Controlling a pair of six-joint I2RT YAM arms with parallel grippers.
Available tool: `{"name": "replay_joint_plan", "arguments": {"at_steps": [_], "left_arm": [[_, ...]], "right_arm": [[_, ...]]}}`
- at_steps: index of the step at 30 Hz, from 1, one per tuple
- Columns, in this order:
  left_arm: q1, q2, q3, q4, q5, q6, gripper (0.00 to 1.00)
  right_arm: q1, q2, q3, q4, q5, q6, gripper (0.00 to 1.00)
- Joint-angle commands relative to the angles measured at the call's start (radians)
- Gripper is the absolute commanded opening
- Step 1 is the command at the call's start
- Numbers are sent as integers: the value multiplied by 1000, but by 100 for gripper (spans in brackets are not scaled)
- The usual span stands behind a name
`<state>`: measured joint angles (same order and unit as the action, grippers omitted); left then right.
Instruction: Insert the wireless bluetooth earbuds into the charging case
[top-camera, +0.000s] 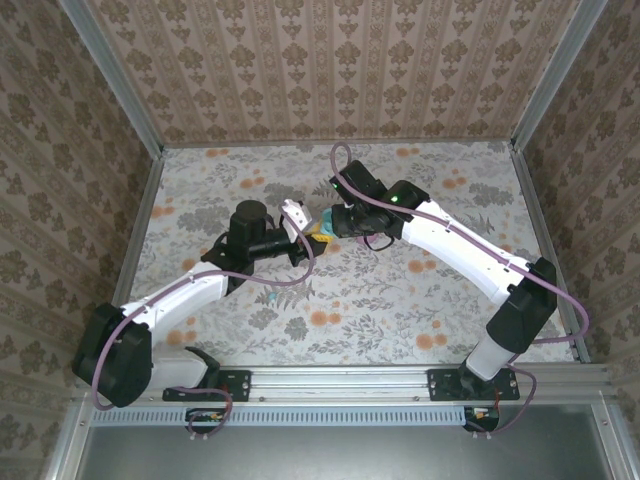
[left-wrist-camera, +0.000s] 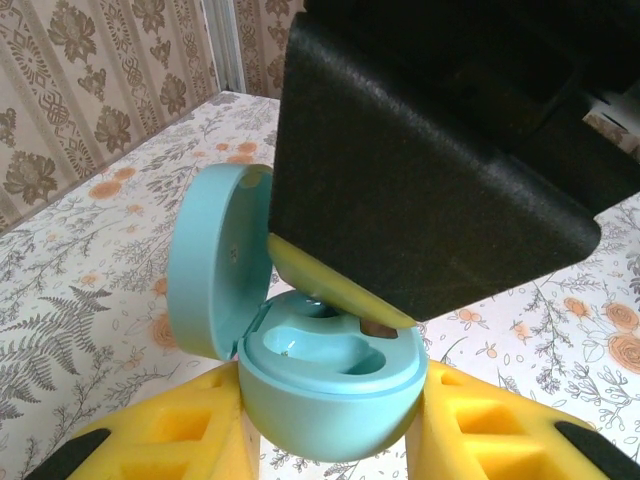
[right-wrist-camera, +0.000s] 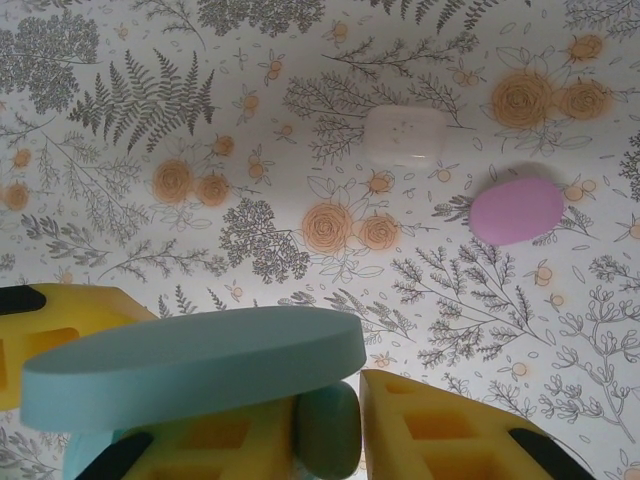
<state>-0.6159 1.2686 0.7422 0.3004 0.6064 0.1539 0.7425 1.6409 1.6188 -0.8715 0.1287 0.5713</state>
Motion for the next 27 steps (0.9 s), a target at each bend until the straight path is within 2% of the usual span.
{"name": "replay_joint_plan", "arguments": {"at_steps": [1, 3, 5, 11, 23, 27], "left_arm": [[-7, -16, 16, 64, 7, -1, 37], [-7, -18, 13, 66, 7, -2, 37], [-7, -20, 13, 65, 5, -2, 37], [-5, -22, 15, 69, 1, -7, 37], [-4, -23, 16, 78, 0, -15, 37], [-4, -26, 14, 82, -3, -19, 37]], "right_arm": [[13, -10, 1, -16, -18, -11, 24], [12, -14, -1, -18, -2, -14, 23], [13, -17, 3, -17, -10, -16, 27], [11, -46, -24, 30, -58, 2, 30], [-11, -75, -80, 77, -136, 21, 29], [-14, -76, -82, 61, -107, 29, 28]]}}
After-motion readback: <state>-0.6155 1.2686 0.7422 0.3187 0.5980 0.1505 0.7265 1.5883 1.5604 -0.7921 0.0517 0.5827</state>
